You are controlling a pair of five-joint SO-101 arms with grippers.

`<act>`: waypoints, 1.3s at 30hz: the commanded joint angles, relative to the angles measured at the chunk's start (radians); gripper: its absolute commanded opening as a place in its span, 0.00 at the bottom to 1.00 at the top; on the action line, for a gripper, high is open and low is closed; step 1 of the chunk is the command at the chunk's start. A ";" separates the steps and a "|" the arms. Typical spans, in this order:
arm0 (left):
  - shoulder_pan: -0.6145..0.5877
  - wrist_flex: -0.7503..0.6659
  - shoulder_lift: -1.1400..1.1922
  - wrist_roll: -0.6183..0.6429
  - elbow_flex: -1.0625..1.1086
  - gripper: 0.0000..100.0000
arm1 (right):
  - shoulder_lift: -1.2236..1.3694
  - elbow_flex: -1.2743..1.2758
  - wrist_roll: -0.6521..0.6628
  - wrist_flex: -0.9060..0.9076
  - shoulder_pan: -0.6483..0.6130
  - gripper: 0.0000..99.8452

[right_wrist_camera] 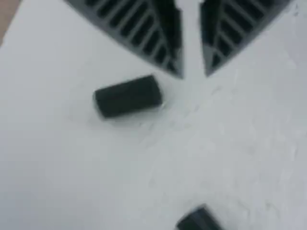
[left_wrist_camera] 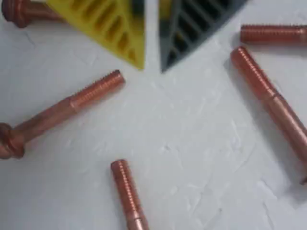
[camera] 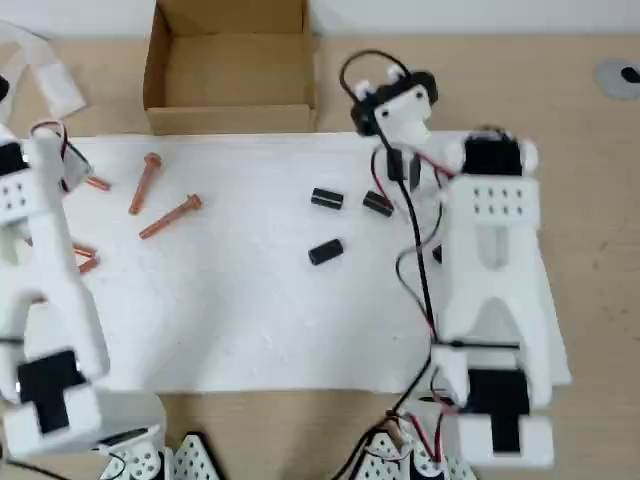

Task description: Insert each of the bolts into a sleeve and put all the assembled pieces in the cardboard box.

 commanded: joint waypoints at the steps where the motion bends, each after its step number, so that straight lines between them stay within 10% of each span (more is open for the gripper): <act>1: -0.014 0.114 0.137 0.061 -0.292 0.04 | 0.108 -0.262 0.012 0.074 -0.033 0.07; 21: -0.071 0.394 0.993 0.094 -1.379 0.18 | 0.484 -0.584 0.054 0.173 -0.056 0.10; 39: -0.023 0.325 1.136 0.285 -1.425 0.17 | 0.484 -0.576 0.049 0.178 -0.056 0.10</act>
